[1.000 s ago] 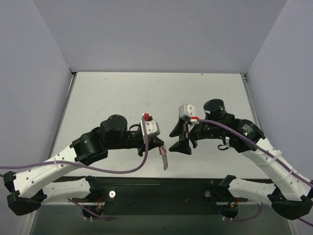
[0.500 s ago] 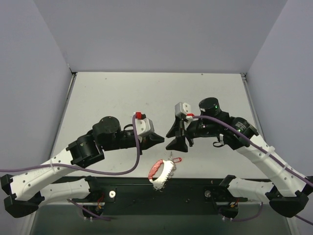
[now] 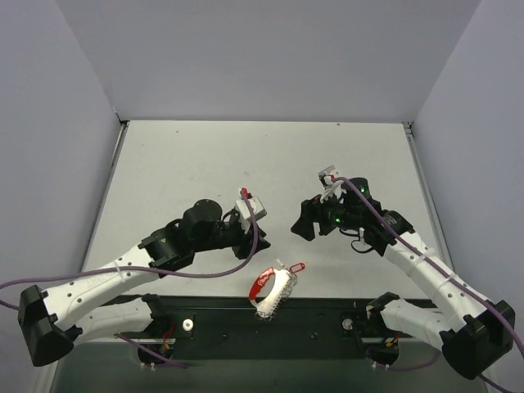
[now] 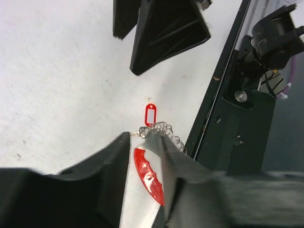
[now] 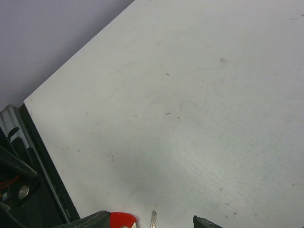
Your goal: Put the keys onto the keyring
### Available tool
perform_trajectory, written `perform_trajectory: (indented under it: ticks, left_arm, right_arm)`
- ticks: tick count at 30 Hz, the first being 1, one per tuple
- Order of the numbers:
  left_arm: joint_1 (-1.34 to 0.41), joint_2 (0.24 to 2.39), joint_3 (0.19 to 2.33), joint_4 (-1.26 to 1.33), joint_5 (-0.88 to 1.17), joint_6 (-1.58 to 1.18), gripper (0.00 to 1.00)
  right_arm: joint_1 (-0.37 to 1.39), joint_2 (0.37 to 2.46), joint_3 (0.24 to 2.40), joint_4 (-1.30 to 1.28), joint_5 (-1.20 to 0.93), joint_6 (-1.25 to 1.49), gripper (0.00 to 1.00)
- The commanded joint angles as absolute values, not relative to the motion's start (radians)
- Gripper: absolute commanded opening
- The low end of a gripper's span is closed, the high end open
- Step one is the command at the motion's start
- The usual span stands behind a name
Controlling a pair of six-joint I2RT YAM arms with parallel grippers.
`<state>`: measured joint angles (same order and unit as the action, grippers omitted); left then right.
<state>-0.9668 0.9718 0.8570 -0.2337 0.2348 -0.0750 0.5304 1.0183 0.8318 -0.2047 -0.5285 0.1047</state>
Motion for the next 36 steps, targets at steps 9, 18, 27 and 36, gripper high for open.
perform_trajectory:
  ticks: [9, 18, 27, 36]
  left_arm:
    - [-1.015, 1.324, 0.874, -0.094, 0.246, -0.219, 0.7]
    - [-1.218, 1.485, 0.902, -0.144, -0.038, -0.42, 0.7]
    - [-1.331, 1.661, 0.994, -0.31, -0.255, -0.546, 0.76]
    - [-1.336, 1.775, 1.009, -0.393, -0.334, -0.572, 0.78]
  right_arm:
    - [0.497, 1.164, 0.723, -0.156, -0.465, 0.298, 0.61]
    - [0.45, 1.167, 0.661, -0.167, -0.42, 0.331, 0.61]
    - [0.379, 1.14, 0.664, -0.17, -0.437, 0.321, 0.63]
    - [0.344, 1.121, 0.68, -0.192, -0.456, 0.296, 0.65]
